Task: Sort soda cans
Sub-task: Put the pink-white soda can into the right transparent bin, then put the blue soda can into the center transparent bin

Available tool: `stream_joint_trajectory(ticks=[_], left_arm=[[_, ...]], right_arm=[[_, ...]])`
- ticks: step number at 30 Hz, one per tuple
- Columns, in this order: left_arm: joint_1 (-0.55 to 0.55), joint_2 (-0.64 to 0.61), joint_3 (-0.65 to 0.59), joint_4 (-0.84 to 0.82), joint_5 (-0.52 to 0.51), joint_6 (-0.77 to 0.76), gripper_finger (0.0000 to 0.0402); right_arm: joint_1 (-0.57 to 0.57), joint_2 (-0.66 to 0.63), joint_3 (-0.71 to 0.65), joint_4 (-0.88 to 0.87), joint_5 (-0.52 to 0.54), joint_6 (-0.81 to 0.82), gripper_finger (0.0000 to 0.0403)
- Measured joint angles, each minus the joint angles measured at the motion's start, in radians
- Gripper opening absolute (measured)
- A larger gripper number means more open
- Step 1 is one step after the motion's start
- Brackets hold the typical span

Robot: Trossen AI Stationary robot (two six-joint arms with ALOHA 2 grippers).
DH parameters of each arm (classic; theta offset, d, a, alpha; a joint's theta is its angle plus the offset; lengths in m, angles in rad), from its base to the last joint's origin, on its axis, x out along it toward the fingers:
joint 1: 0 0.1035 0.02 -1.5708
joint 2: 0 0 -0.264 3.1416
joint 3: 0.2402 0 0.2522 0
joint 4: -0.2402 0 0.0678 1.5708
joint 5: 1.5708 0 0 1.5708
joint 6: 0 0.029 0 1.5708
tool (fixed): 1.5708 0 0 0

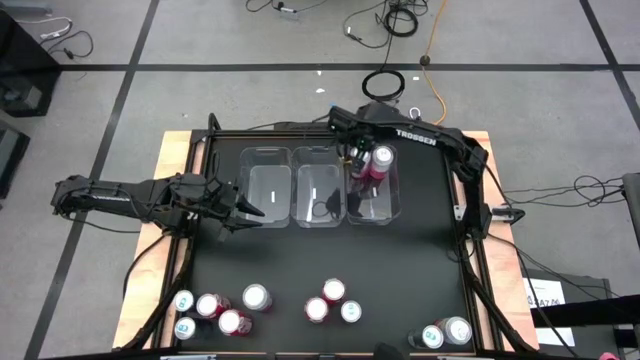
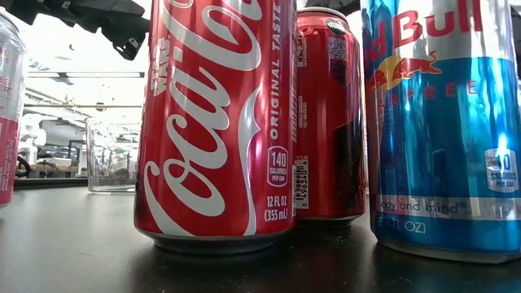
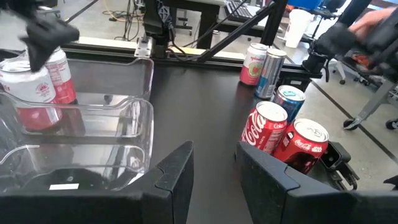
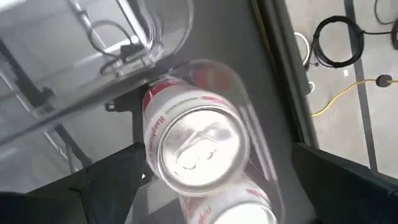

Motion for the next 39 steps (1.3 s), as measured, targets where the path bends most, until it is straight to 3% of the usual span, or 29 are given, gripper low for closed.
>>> stream_joint_trajectory(ticks=[8,14,19,26,33,39], left_arm=[[0.000,0.000,0.000,0.000,0.000,-0.001,0.0131],[0.000,0.000,0.000,0.000,0.000,-0.001,0.0131],[0.000,0.000,0.000,0.000,0.000,-0.002,0.0131],[0.000,0.000,0.000,0.000,0.000,-0.001,0.0131],[0.000,0.000,0.000,0.000,0.000,-0.001,0.0131],[0.000,0.000,0.000,0.000,0.000,0.000,0.0131]], right_arm=[[0.022,-0.030,0.202,-0.272,-0.010,0.272,0.0392],[0.106,-0.149,0.204,-0.279,-0.090,0.465,0.0392],[0.242,-0.241,0.180,-0.280,-0.080,0.681,0.0392],[0.509,-0.352,-0.007,-0.281,0.022,1.064,0.0392],[0.804,-0.436,-0.289,-0.285,-0.016,1.620,0.0391],[1.017,-0.448,-0.347,-0.284,-0.093,1.986,0.0391]])
